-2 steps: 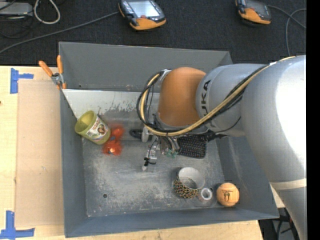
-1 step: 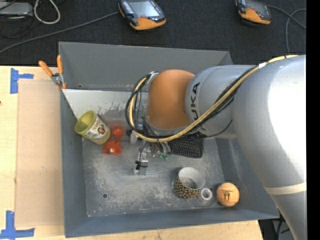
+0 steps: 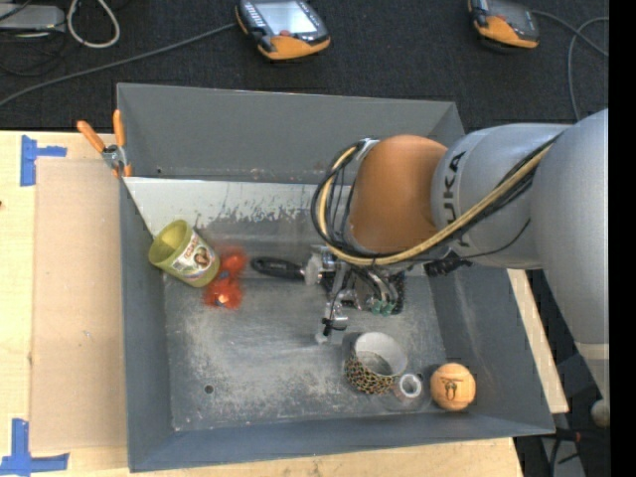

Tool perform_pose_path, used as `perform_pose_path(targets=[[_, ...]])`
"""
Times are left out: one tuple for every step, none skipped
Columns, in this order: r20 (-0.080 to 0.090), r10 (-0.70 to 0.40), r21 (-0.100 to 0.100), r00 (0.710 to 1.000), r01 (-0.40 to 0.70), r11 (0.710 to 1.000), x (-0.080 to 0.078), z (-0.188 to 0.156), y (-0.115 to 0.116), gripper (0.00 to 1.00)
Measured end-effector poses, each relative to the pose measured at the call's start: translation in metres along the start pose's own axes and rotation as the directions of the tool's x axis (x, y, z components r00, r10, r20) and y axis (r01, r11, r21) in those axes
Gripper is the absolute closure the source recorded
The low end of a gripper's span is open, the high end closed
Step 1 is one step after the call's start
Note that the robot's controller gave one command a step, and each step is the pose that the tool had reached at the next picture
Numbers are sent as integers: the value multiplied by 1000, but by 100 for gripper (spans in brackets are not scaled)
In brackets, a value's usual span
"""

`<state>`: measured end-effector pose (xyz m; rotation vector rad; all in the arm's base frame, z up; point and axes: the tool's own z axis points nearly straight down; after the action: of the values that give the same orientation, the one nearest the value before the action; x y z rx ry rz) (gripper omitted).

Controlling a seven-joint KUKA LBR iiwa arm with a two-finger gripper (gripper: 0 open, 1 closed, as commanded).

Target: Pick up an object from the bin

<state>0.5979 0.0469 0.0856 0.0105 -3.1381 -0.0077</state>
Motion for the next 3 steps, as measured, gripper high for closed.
perform_pose_path(targets=[[3, 58, -3, 998, -58, 998, -8, 7, 29, 0], [0, 47, -3, 999, -47, 999, -8, 12, -21, 0], [3, 7, -2, 1000, -7, 1000, 22, 15, -37, 0]])
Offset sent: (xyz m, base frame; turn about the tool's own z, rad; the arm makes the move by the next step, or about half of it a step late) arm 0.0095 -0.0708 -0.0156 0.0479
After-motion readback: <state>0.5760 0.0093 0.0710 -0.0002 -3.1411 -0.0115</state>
